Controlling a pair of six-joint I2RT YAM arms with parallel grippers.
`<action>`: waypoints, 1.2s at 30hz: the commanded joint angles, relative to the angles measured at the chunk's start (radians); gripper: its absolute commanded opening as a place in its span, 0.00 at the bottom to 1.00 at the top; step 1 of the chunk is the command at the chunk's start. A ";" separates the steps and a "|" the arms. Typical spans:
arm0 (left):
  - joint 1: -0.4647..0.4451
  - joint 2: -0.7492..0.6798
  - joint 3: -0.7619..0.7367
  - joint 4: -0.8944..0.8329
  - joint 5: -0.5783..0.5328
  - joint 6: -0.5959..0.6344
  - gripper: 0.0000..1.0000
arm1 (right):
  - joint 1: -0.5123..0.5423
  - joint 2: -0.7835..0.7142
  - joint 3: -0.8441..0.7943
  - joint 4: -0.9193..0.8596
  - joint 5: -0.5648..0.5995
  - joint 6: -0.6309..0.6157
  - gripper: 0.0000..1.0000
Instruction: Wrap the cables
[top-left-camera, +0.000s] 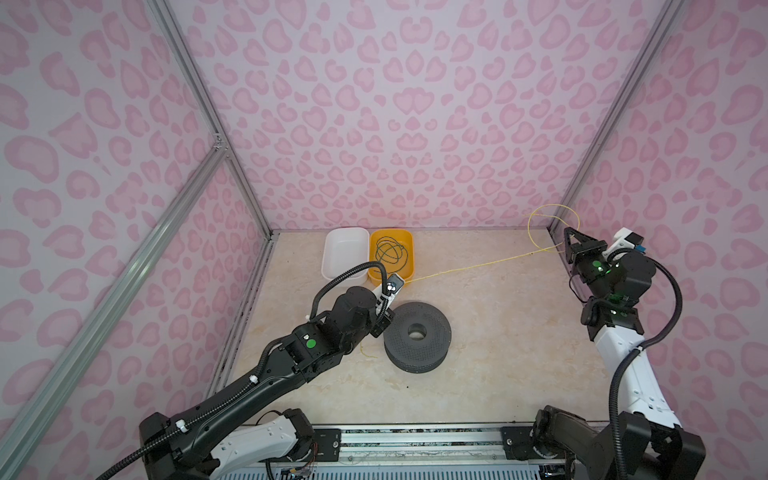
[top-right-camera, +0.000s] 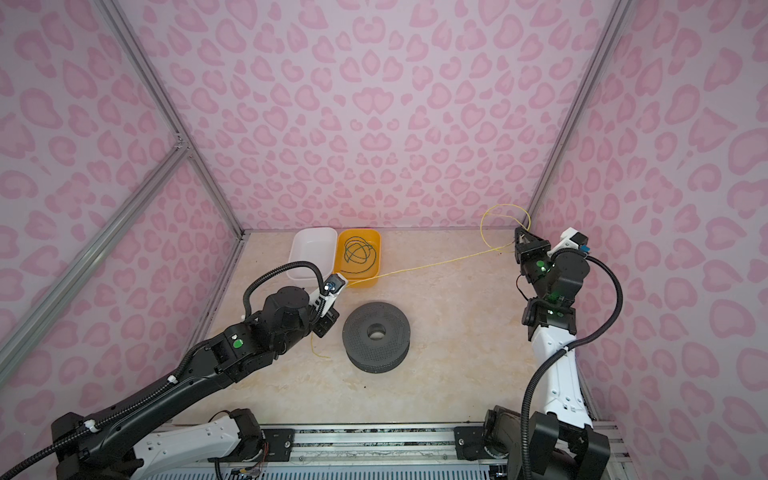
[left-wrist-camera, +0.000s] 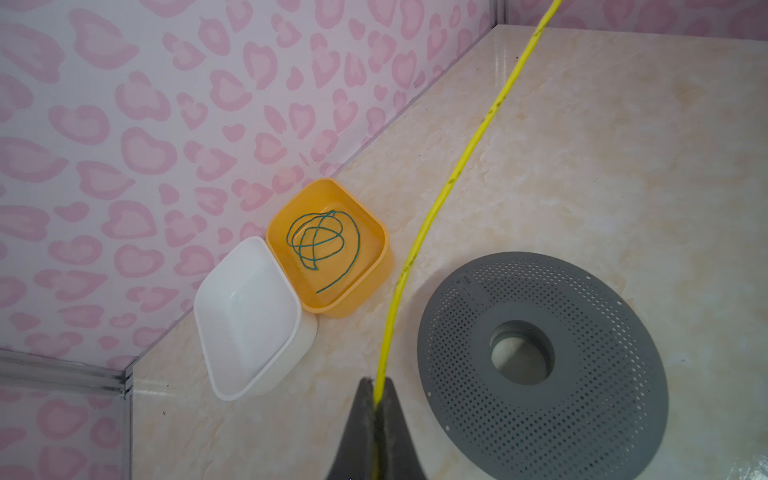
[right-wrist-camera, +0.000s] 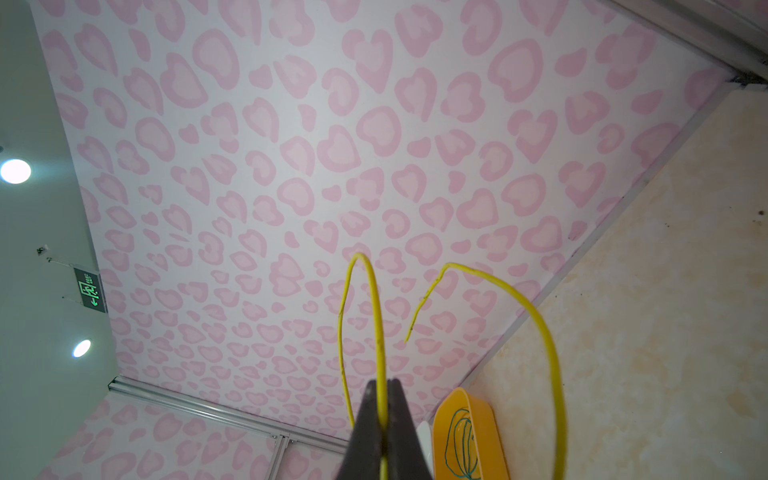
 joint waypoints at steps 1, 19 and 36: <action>0.008 0.004 0.012 -0.099 -0.166 -0.010 0.05 | 0.045 -0.016 -0.014 0.043 0.129 -0.036 0.00; 0.008 -0.072 0.215 -0.190 -0.375 -0.190 0.74 | 0.445 0.010 0.033 -0.061 0.289 -0.233 0.00; 0.001 0.376 0.515 0.038 0.459 -0.121 0.57 | 0.665 0.009 0.034 -0.054 0.308 -0.221 0.00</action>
